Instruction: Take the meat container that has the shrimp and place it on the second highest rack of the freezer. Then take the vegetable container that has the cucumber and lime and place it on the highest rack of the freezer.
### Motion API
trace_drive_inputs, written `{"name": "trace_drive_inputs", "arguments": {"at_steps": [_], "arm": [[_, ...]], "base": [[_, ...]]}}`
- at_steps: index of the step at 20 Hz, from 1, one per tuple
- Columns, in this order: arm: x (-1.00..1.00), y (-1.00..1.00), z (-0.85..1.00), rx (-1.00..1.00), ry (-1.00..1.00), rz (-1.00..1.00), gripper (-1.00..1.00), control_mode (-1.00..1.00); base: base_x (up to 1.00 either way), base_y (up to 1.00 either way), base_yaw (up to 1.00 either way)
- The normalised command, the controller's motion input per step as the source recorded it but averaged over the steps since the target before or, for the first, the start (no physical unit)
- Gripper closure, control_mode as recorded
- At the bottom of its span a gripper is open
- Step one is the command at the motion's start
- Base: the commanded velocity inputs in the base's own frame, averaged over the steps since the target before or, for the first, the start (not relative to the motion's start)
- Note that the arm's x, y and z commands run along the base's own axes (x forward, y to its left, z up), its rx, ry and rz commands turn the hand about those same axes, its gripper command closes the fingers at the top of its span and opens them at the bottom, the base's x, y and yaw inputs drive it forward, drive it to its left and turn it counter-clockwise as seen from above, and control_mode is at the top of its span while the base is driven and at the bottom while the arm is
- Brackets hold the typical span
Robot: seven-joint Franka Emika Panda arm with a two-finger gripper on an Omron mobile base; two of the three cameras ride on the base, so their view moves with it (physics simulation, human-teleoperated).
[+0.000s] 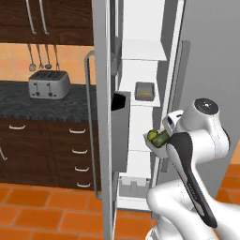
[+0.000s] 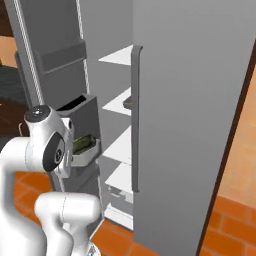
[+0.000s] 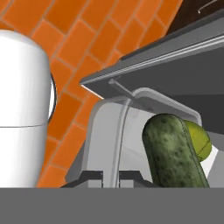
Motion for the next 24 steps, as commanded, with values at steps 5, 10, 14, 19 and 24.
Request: {"name": "trace_drive_inputs", "arguments": {"at_steps": [5, 10, 14, 19, 24], "arm": [[0.0, 0.0, 0.0, 0.0, 0.0, 0.0, 1.0, 1.0], [0.0, 0.0, 0.0, 0.0, 0.0, 0.0, 1.0, 1.0], [0.0, 0.0, 0.0, 0.0, 0.0, 0.0, 1.0, 1.0], [0.0, 0.0, 0.0, 0.0, 0.0, 0.0, 1.0, 1.0], [0.0, 0.0, 0.0, 0.0, 0.0, 0.0, 1.0, 1.0]], "base": [[0.01, -0.27, -0.04], [0.36, -0.03, -0.22], [0.12, -0.02, -0.32], [0.13, 0.16, -0.19], [0.51, 0.08, -0.25]]}}
